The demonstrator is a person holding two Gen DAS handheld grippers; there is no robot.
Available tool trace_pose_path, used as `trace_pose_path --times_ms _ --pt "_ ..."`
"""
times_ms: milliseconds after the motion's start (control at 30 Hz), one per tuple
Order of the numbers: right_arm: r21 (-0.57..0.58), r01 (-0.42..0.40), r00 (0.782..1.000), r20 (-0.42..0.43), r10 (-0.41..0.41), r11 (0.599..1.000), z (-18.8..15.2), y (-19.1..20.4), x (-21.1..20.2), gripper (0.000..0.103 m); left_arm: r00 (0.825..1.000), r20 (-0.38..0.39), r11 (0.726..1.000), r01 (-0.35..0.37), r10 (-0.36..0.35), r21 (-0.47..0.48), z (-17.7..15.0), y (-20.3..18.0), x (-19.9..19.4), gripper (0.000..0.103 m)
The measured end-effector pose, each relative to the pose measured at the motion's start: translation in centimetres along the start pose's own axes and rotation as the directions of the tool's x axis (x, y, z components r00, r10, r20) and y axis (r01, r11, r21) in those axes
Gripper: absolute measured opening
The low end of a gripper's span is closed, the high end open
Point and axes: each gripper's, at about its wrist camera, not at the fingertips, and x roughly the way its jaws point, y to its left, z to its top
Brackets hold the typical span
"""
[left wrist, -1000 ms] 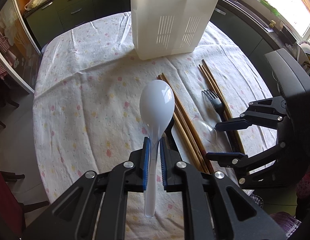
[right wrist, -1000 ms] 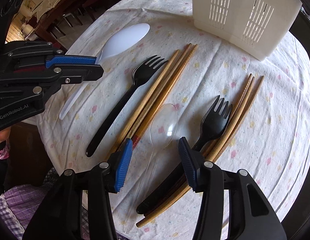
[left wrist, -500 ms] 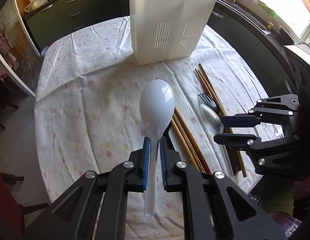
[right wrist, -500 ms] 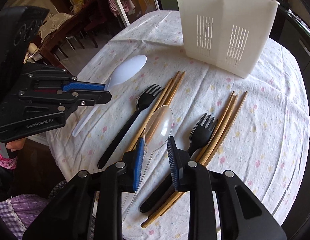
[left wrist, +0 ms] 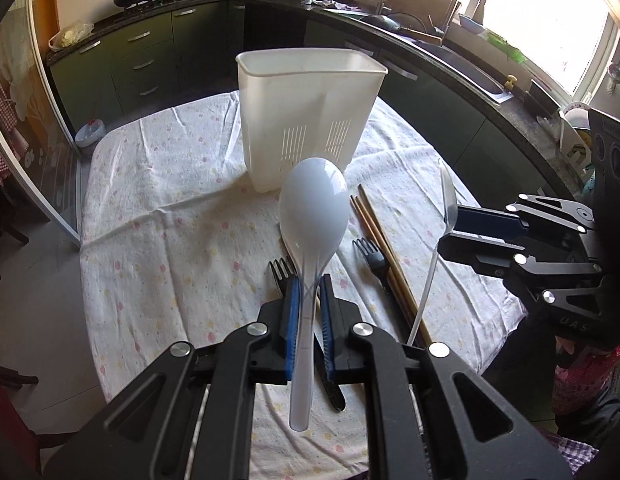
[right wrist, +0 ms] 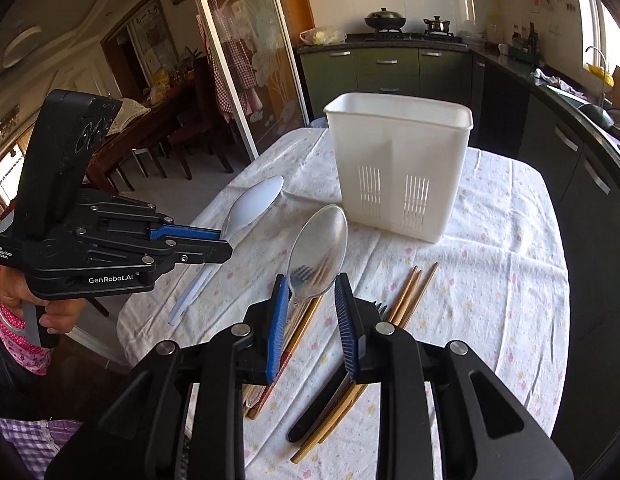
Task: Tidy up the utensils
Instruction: 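Carry both spoons over the white basket and open both tools to drop them in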
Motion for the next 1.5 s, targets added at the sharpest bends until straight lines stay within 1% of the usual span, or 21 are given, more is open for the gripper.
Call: trace_pose_path --times_ms 233,333,433,500,567,667,700,767,800,900,933,967,1000,1067,1167,1233,1333,1400,1467,1500 --pt "-0.004 0.029 0.997 0.075 -0.029 1.0 1.9 -0.3 -2.2 0.025 0.997 0.074 1.0 0.017 -0.018 0.015 2.8 -0.6 -1.9 0.01" --pt "0.0 0.047 0.992 0.114 -0.046 0.999 3.1 -0.7 -3.0 0.025 0.994 0.111 1.0 0.022 -0.024 0.018 4.5 -0.6 -2.7 0.01" --pt "0.004 0.071 0.982 0.175 -0.071 0.997 4.9 -1.1 -4.4 0.025 0.985 0.169 1.0 0.023 -0.026 0.02 6.8 -0.6 -3.7 0.01" --pt "0.005 0.098 0.969 0.229 -0.096 0.995 6.4 -1.3 -5.4 0.025 0.975 0.219 0.999 0.026 -0.03 0.019 8.5 -0.5 -4.4 0.01" --pt "0.009 0.131 0.949 0.288 -0.128 0.991 8.1 -1.6 -6.6 0.025 0.96 0.278 0.999 0.033 -0.036 0.016 10.2 -0.5 -4.9 0.01" --pt "0.02 0.196 0.909 0.373 -0.189 0.98 11.0 -2.1 -7.9 0.025 0.93 0.366 0.999 0.035 -0.037 0.012 12.5 -0.2 -4.8 0.011" --pt "0.027 0.217 0.892 0.399 -0.21 0.976 11.9 -2.3 -8.1 0.025 0.92 0.389 0.999 0.04 -0.039 0.006 13.3 -0.1 -4.5 0.01" --pt "0.042 0.265 0.853 0.456 -0.255 0.963 13.7 -2.8 -8.4 0.025 0.899 0.436 0.998 0.056 -0.048 -0.007 14.7 0.4 -3.8 0.011" --pt "0.051 0.29 0.834 0.477 -0.278 0.956 14.5 -3.1 -8.2 0.025 0.889 0.457 0.998 0.053 -0.04 -0.016 15.3 0.7 -3.3 0.01" --pt "0.065 0.363 0.788 0.511 -0.344 0.929 16.7 -3.7 -6.9 0.025 0.86 0.51 0.999 0.044 -0.022 -0.031 16.6 1.2 -1.8 0.01" --pt "0.064 0.389 0.777 0.513 -0.364 0.919 17.3 -4.0 -6.2 0.025 0.852 0.523 0.999 0.039 -0.015 -0.034 16.8 1.3 -1.2 0.01" --pt "0.061 0.409 0.773 0.508 -0.381 0.911 17.7 -4.4 -5.2 0.025 0.846 0.534 0.999 0.029 -0.006 -0.036 17.0 1.3 -0.6 0.01" --pt "0.054 0.425 0.776 0.493 -0.394 0.904 17.9 -4.6 -4.1 0.025 0.841 0.541 0.999 0.023 0.001 -0.037 17.0 1.3 0.1 0.01" --pt "0.036 0.434 0.797 0.451 -0.402 0.9 18.2 -5.1 -1.6 0.025 0.843 0.538 0.999 -0.002 0.023 -0.04 17.1 1.2 1.3 0.01" --pt "0.008 0.427 0.834 0.382 -0.398 0.904 17.4 -6.0 2.0 0.025 0.864 0.503 0.999 -0.028 0.04 -0.032 16.8 0.9 3.1 0.01" --pt "-0.001 0.423 0.85 0.348 -0.396 0.906 16.8 -6.4 3.6 0.025 0.876 0.478 0.998 -0.058 0.062 -0.023 16.3 0.7 3.8 0.01" --pt "-0.01 0.416 0.862 0.321 -0.392 0.909 15.7 -6.5 5.1 0.025 0.895 0.437 0.996 -0.089 0.086 -0.014 15.9 0.6 4.7 0.01" --pt "-0.015 0.415 0.867 0.311 -0.39 0.91 15.0 -6.4 5.6 0.025 0.903 0.419 0.995 -0.097 0.093 -0.011 15.5 0.5 4.8 0.01" --pt "-0.016 0.413 0.87 0.304 -0.389 0.911 14.4 -6.5 5.6 0.031 0.907 0.408 0.994 -0.105 0.1 -0.009 15.0 0.6 4.7 0.01" --pt "-0.014 0.409 0.871 0.305 -0.386 0.912 14.0 -6.4 5.3 0.033 0.911 0.4 0.994 -0.105 0.1 -0.01 14.8 0.7 4.6 0.01"
